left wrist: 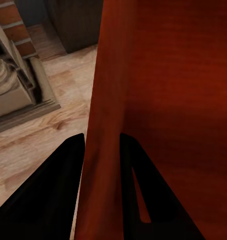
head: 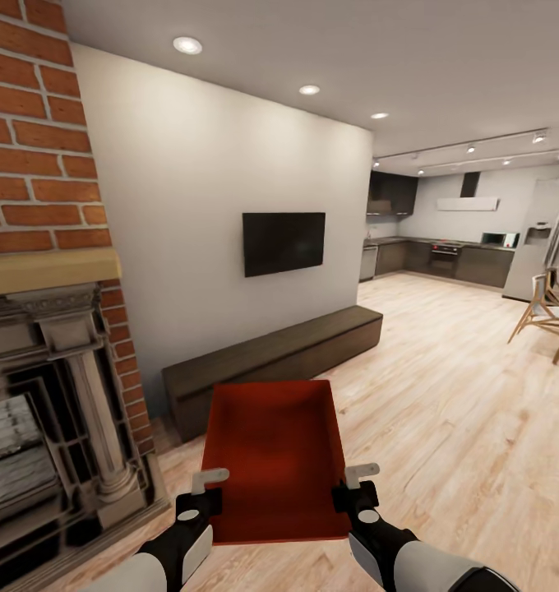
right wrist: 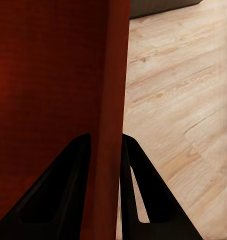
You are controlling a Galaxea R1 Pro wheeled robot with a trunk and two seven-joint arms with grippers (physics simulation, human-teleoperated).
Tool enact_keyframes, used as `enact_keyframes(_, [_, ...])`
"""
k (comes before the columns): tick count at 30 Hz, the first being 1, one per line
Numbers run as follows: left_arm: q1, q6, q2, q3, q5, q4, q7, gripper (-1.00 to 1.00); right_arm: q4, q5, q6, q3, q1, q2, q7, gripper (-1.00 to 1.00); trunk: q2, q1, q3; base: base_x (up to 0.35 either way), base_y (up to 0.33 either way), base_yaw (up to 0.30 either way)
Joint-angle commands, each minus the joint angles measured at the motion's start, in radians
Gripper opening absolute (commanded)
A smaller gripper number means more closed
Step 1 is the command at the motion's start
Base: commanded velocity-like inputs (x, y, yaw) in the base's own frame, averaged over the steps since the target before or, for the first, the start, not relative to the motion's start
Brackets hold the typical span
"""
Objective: Move the two storage containers from the living room to the garage. In the garage, place one container on the floor and stack the other container on top of it (either order is fine).
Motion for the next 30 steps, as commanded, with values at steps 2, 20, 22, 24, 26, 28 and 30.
enact_keyframes(2, [0.0,-0.005,0.015,-0.005,0.002,0.001,0.032,-1.0,-0.034,0.004,0.001,-0.086,-0.002,0.001,-0.002,-1.0,-0.002,0.0,-0.002,0.0,0.0,-0.286])
enact_keyframes(20, [0.0,-0.006,0.015,-0.005,0.002,0.001,0.032,-1.0,-0.034,0.004,0.001,-0.086,-0.002,0.001,-0.002,-1.0,-0.002,0.0,-0.002,0.0,0.0,-0.288])
enact_keyframes(22, [0.0,-0.005,0.015,-0.005,0.002,0.001,0.032,-1.0,-0.034,0.004,0.001,-0.086,-0.002,0.001,-0.002,-1.0,-0.002,0.0,-0.002,0.0,0.0,-0.289])
enact_keyframes(24, [0.0,-0.005,0.015,-0.005,0.002,0.001,0.032,-1.0,-0.034,0.004,0.001,-0.086,-0.002,0.001,-0.002,-1.0,-0.002,0.0,-0.002,0.0,0.0,-0.289])
enact_keyframes(26, [0.0,-0.005,0.015,-0.005,0.002,0.001,0.032,-1.0,-0.034,0.004,0.001,-0.086,-0.002,0.001,-0.002,-1.0,-0.002,0.0,-0.002,0.0,0.0,-0.289])
enact_keyframes(28, [0.0,-0.006,0.014,-0.005,0.002,0.001,0.032,-1.0,-0.034,0.004,0.001,-0.086,-0.002,0.001,-0.002,-1.0,-0.002,0.0,-0.002,0.0,0.0,-0.289])
enact_keyframes(30, [0.0,-0.005,0.014,-0.005,0.002,0.001,0.032,-1.0,-0.034,0.004,0.001,-0.086,-0.002,0.001,-0.002,-1.0,-0.002,0.0,-0.002,0.0,0.0,-0.288])
